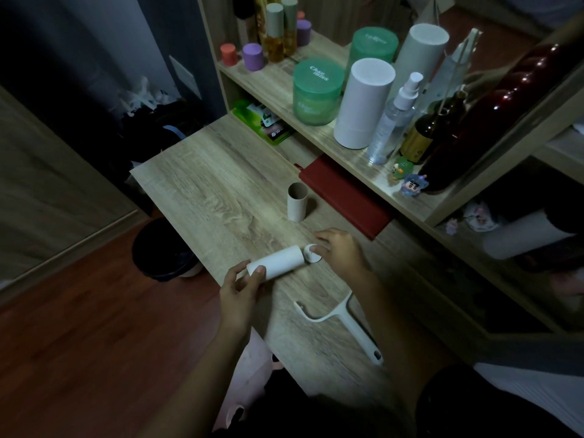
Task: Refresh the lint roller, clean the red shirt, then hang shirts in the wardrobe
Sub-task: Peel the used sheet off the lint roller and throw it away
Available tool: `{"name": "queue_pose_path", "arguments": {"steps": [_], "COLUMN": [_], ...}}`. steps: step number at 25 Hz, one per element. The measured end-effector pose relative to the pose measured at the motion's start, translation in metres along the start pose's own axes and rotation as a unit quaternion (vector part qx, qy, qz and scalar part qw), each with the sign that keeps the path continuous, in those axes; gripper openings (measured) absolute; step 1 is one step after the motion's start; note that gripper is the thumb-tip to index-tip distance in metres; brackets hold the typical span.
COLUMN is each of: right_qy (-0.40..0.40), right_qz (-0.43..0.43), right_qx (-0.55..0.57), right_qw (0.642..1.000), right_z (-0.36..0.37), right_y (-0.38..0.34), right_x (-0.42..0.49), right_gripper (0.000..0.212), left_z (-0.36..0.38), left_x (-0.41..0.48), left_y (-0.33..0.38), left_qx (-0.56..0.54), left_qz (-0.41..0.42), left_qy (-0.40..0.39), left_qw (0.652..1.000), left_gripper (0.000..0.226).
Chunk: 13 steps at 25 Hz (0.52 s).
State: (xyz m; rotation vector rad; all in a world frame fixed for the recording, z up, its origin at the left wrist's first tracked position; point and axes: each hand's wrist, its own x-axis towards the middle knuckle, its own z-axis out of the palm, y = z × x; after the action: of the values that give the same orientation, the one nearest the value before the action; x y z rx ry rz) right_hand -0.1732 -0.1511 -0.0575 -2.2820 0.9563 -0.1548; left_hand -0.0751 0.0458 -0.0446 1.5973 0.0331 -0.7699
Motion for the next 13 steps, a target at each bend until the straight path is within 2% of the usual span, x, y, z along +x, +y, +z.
{"name": "queue_pose_path", "arguments": {"steps": [2,4,6,8,11,13], "right_qy": [0.040,0.019,-0.062,-0.113,-0.080,-0.062], "right_qz": [0.030,0.071,0.117,0.142,0.117,0.112], "right_qx": [0.058,0.144,0.294,0.414,0.463,0.467], "right_qw": [0.997,0.987,0.947,0.892,0.875,0.875], "right_z": [-0.009,-0.021,-0.032,-0.041,-0.048,-0.049], "right_y": [-0.005,-0.018,-0.034,-0.046,-0.050,-0.048], "right_x": [-0.008,-0.017,-0.025,-0.029,-0.030,-0.030], "right_gripper": [0.031,0.029,0.033,0.025,0.014,0.015], "left_z": [0.002,0.010,0.020,0.030,0.038,0.036], "left_x": [-0.001,-0.003,-0.005,-0.005,-0.006,-0.002], "left_y": [0.002,0.008,0.018,0.025,0.035,0.032], "left_qx": [0.000,-0.001,-0.002,-0.028,-0.093,-0.063], "left_qz": [0.006,0.005,0.007,0.006,-0.013,-0.001], "left_qy": [-0.009,-0.028,-0.051,-0.087,-0.129,-0.108], "left_qw": [1.000,1.000,0.999,0.996,0.987,0.992], "left_gripper": [0.025,0.029,0.032,0.029,0.021,0.018]}}
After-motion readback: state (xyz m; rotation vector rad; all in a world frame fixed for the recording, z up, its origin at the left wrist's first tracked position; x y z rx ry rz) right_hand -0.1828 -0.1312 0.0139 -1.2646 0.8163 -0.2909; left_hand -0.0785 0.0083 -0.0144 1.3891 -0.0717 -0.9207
